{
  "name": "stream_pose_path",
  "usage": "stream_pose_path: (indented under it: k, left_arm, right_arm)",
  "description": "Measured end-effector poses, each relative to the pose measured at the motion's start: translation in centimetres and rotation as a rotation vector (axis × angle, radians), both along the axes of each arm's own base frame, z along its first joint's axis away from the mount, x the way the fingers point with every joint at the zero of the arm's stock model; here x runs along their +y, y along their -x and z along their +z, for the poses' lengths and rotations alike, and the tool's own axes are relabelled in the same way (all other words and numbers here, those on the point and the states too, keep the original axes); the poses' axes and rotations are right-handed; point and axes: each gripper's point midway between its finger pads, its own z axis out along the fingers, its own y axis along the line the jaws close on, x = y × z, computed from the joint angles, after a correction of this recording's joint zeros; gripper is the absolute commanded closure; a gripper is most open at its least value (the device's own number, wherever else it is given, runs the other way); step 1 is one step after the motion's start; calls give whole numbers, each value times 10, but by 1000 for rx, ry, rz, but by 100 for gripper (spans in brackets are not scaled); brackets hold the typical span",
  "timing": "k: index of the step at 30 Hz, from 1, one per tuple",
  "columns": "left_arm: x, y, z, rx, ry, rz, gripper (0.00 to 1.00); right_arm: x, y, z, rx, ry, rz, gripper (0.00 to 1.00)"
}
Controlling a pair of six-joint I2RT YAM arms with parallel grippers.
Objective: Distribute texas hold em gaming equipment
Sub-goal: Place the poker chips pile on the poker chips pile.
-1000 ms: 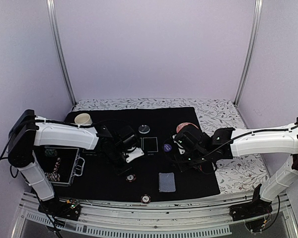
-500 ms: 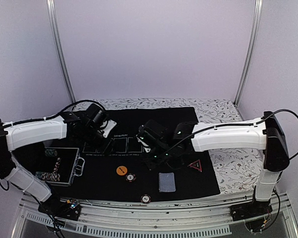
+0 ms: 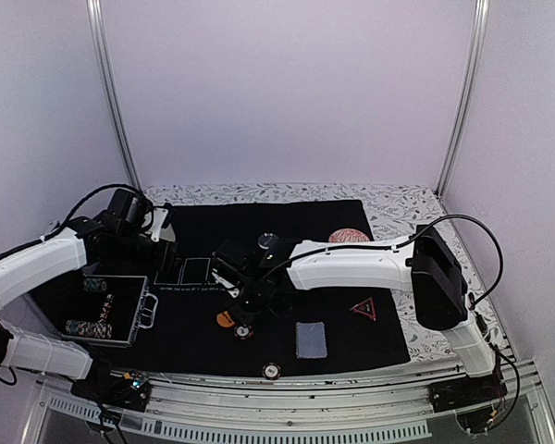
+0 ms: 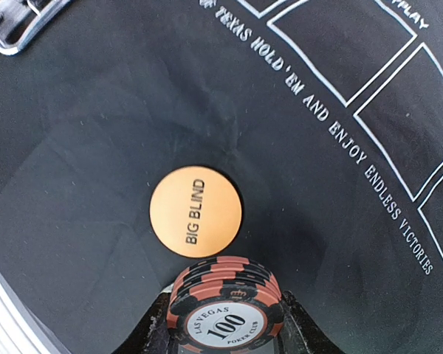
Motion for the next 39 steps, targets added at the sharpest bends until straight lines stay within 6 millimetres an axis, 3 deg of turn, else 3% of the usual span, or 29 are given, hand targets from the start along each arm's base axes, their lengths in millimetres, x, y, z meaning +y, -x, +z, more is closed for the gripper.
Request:
stream_pose_path:
  k: [13,14,19,28,39]
  left_arm:
    - [0,-3,4,-46,20,0,30]
    - [0,-4,5,-48,21,1,30]
    - [-1,-5,6,-56,24,-1,30]
    - [-3,-5,6,-54,39,-11,30]
    - [-4,-5,6,-56,39,-18,29]
  right_arm:
    - [-6,23,-13,51,73,68,82]
    - [-4,24,-16,52,75,72,78]
    - [-6,29,-33,68,111,80,77]
    - [-9,28,-32,57,135,77,73]
    - [-10,30,-31,55,143,86,30]
